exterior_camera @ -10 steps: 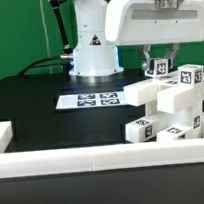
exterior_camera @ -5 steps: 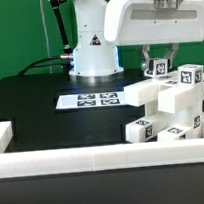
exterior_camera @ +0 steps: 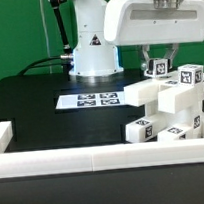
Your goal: Assemble chair
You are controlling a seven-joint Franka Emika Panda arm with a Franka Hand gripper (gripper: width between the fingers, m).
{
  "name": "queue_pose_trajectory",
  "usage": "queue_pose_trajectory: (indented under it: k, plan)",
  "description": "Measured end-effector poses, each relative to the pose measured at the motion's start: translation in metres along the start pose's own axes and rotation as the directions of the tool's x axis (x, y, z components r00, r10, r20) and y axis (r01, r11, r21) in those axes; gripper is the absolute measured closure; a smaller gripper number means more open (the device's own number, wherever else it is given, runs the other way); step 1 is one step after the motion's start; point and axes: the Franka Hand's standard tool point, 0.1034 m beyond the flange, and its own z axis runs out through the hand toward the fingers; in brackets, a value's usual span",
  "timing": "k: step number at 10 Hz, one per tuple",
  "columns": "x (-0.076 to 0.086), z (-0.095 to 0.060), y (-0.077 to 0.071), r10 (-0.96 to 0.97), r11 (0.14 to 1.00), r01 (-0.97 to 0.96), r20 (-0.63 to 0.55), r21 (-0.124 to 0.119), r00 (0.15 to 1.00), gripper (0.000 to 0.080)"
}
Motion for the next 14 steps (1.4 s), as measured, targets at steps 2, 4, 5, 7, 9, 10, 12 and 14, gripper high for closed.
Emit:
queue_pose_trajectory:
  k: [2, 4, 5, 7, 9, 10, 12, 14]
  plan:
    - [0.0000, 0.0000, -0.0001, 0.114, 0.993, -0.114, 0.000, 0.001, 0.993, 0.0512]
    - [-0.0001, 0.0001, -0.0001, 0.273, 0.962, -0.273, 0.000, 0.003, 0.962, 0.0512]
    - [-0.0002, 0.0001, 0.0003, 0.337, 0.942, -0.337, 0.001, 0.008, 0.942, 0.0512]
    - [-0.0005, 0.0005, 0.0014, 0.510, 0.860, -0.510, 0.008, 0.027, 0.860, 0.0512]
    - [-0.0008, 0.0010, 0.0024, 0.612, 0.789, -0.612, 0.018, 0.044, 0.791, 0.0512]
    - [-0.0009, 0.0012, 0.0030, 0.690, 0.722, -0.690, 0.026, 0.050, 0.723, 0.0512]
    - [-0.0009, 0.0013, 0.0029, 0.779, 0.625, -0.779, 0.034, 0.050, 0.626, 0.0512]
    - [-0.0006, 0.0014, 0.0025, 0.871, 0.488, -0.872, 0.042, 0.044, 0.489, 0.0512]
